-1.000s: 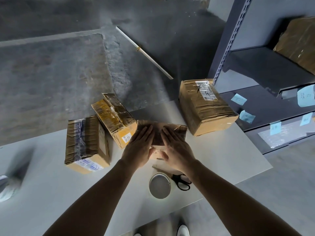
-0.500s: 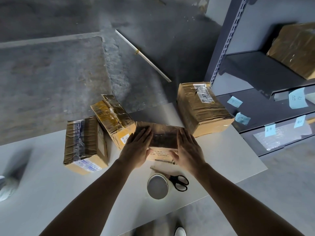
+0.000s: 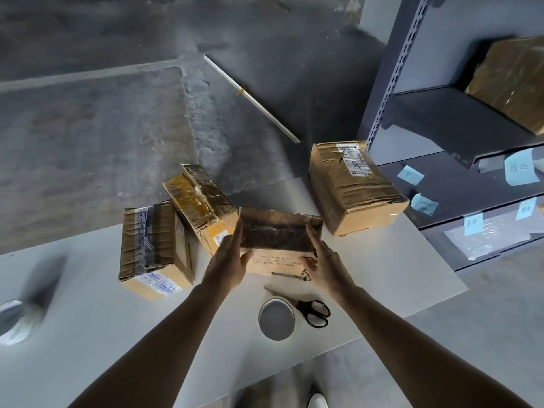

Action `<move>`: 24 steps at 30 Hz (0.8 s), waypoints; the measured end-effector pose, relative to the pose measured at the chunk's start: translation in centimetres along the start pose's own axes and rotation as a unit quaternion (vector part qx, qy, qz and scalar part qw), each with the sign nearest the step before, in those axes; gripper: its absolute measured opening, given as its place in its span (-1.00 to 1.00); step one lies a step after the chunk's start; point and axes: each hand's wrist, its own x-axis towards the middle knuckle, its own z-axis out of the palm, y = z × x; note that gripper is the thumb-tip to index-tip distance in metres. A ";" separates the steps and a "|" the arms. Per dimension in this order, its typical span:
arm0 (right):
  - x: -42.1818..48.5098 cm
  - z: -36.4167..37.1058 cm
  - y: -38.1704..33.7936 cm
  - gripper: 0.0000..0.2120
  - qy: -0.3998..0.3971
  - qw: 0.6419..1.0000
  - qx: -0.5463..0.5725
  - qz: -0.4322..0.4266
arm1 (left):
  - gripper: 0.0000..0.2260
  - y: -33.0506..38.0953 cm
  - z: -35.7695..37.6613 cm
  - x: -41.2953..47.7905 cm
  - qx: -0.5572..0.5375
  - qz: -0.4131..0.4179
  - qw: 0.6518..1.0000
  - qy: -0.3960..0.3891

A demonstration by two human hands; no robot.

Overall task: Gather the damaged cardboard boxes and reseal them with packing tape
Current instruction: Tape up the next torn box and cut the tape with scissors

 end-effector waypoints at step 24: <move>-1.1 2.4 -1.9 -0.68 -0.045 0.949 0.302 0.080 | -0.43 5.1 -1.9 0.2 0.060 0.246 0.957 0.143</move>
